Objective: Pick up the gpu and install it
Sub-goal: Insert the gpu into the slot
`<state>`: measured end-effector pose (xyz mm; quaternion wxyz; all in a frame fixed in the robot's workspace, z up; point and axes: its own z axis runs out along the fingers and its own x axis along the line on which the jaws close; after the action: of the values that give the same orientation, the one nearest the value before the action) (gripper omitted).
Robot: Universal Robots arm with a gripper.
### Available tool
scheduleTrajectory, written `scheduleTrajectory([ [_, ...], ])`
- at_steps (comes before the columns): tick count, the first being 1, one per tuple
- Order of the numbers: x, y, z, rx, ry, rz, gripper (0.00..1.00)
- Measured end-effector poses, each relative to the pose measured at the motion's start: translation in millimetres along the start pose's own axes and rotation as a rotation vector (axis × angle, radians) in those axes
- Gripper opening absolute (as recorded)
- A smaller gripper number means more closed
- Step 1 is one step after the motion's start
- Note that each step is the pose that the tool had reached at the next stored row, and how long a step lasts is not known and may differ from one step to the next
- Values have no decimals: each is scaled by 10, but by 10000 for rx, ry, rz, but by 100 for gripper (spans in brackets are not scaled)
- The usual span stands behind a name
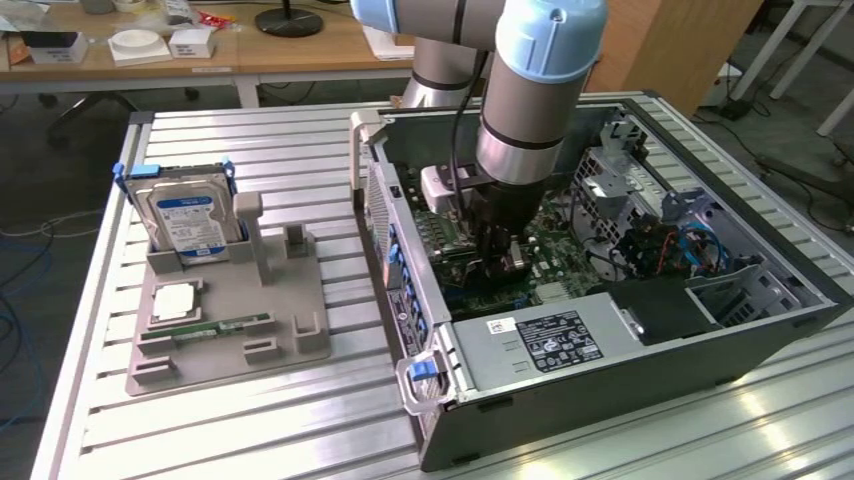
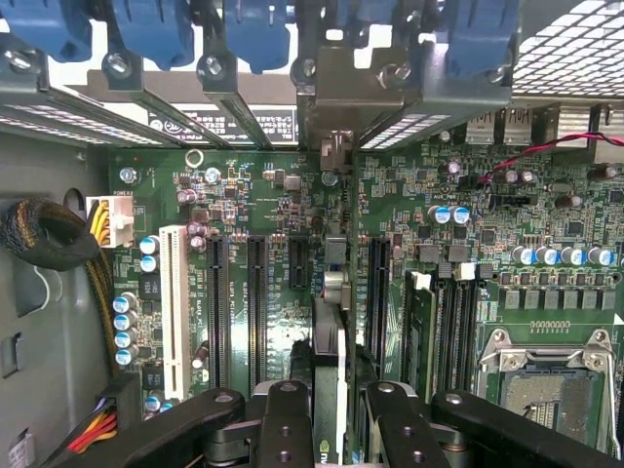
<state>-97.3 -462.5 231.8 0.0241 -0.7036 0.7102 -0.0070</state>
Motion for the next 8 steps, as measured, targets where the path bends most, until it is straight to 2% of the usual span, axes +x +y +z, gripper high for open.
scheduleTrajectory([
  [8, 0, 0, 10, 1, -3, 0, 26],
])
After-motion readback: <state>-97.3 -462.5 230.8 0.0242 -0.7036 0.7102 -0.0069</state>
